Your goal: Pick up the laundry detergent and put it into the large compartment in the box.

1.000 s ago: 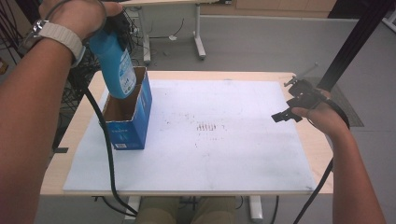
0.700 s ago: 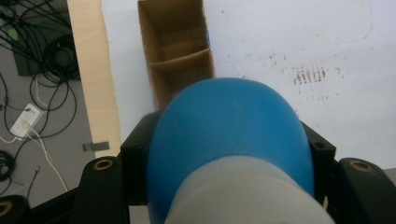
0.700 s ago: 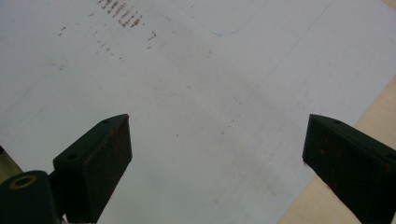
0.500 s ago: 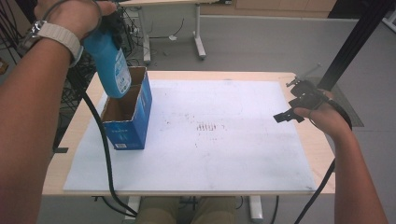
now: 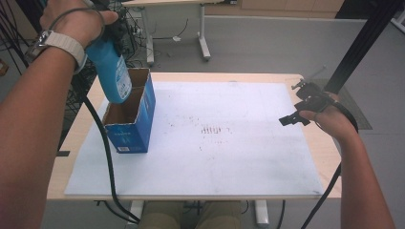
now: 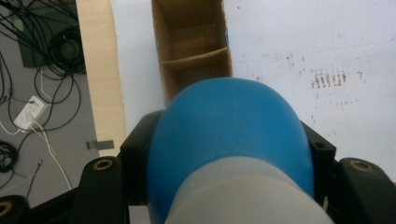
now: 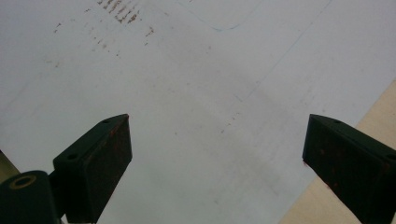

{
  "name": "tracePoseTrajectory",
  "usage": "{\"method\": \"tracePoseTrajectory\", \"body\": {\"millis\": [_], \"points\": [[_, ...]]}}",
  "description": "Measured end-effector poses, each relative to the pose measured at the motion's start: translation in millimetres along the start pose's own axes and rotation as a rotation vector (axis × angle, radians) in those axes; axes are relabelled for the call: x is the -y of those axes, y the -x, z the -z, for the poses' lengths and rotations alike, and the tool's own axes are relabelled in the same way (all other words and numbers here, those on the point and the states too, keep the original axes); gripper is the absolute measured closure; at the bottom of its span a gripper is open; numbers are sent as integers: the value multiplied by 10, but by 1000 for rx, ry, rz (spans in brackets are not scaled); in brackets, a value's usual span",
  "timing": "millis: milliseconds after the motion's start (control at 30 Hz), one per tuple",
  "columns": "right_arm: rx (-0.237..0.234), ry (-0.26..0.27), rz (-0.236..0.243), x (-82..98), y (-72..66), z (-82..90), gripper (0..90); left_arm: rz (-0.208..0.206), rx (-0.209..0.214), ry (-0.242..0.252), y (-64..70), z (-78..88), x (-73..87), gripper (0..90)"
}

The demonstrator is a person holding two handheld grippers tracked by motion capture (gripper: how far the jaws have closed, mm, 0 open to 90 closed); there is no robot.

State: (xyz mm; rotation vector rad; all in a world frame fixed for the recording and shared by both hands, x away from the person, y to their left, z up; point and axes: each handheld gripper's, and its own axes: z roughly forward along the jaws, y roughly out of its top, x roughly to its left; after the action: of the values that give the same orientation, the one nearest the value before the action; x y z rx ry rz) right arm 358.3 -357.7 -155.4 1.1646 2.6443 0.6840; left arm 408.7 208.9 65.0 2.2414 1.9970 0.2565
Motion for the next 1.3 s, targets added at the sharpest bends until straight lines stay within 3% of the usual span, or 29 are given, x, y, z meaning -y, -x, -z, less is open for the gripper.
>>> {"method": "tracePoseTrajectory", "body": {"millis": [700, 1300], "points": [[0, -12, -9, 16, 11, -40, 81, 15, -3, -9, -86, -369, -44, 384], [-2, -28, -16, 17, 14, -85, 81, 1, -10, -27, -81, -739, -68, 384]]}}
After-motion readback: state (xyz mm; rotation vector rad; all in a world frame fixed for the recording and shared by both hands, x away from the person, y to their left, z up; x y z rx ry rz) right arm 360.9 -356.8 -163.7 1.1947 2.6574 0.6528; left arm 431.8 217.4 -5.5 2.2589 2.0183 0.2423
